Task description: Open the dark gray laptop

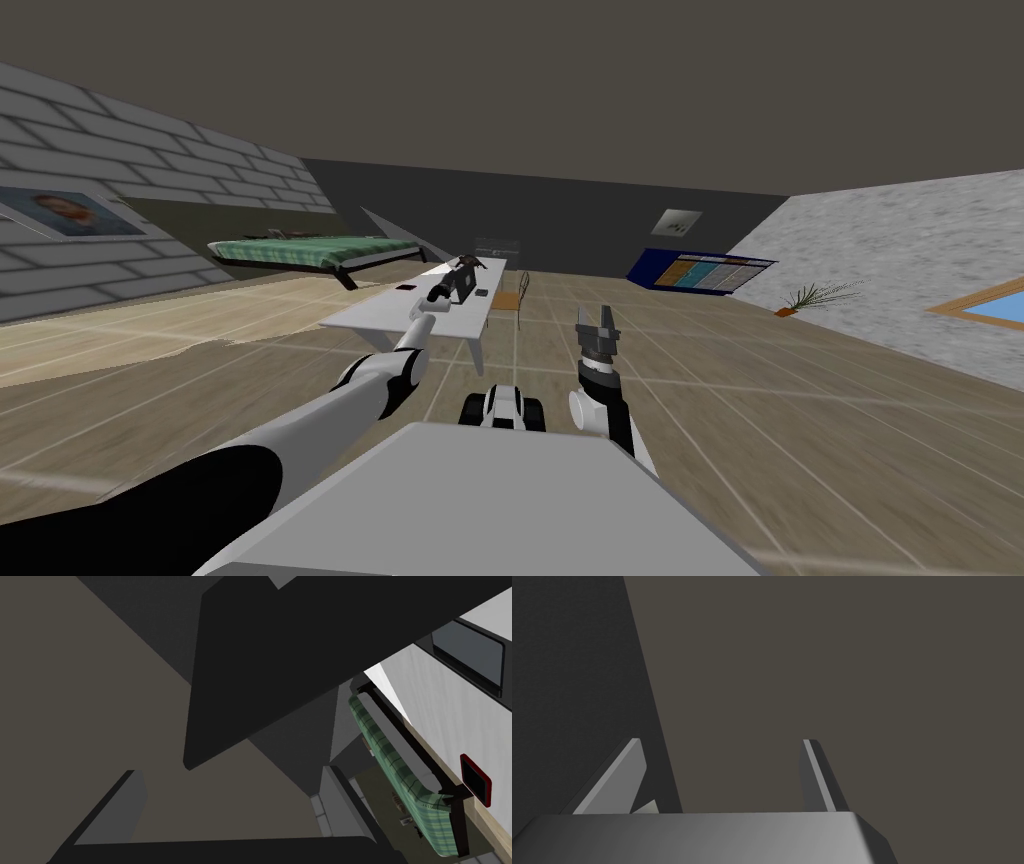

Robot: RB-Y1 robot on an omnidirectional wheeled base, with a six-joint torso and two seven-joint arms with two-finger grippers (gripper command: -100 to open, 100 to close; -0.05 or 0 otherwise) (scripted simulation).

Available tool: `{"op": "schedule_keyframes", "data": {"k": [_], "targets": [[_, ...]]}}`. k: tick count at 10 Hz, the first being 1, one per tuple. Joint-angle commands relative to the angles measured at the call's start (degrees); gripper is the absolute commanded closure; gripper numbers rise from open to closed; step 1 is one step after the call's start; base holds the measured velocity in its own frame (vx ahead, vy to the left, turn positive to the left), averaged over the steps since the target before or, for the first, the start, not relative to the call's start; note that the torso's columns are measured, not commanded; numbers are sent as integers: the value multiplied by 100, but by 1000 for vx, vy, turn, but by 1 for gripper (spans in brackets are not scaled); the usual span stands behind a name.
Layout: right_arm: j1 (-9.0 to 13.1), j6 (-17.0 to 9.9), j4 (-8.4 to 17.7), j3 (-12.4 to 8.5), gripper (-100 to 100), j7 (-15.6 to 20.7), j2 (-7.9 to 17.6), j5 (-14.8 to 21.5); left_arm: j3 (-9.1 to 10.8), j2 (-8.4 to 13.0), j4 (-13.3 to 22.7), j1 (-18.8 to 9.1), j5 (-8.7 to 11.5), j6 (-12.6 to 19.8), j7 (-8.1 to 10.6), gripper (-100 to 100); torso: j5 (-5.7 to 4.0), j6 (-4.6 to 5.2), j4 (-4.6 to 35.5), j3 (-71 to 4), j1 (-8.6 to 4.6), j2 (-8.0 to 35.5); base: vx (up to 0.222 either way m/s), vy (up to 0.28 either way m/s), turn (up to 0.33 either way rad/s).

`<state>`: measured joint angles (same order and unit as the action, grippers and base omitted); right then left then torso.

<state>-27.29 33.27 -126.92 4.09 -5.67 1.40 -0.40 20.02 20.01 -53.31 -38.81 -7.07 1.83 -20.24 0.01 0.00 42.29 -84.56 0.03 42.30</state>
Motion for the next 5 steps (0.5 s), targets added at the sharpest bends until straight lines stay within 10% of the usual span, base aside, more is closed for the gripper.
{"op": "schedule_keyframes", "data": {"k": [1, 5], "targets": [[0, 0, 0, 0, 0, 0, 0, 0, 95, 128, 371, -290, -63, 211, -69, -100, -1, 0, 0, 0, -4, -1, -11, -64, -6], [0, 0, 0, 0, 0, 0, 0, 0, 163, 273, 683, -533, -101, 354, -116, -100, 0, 0, -1, -1, 2, -3, -8, -54, -6]]}}
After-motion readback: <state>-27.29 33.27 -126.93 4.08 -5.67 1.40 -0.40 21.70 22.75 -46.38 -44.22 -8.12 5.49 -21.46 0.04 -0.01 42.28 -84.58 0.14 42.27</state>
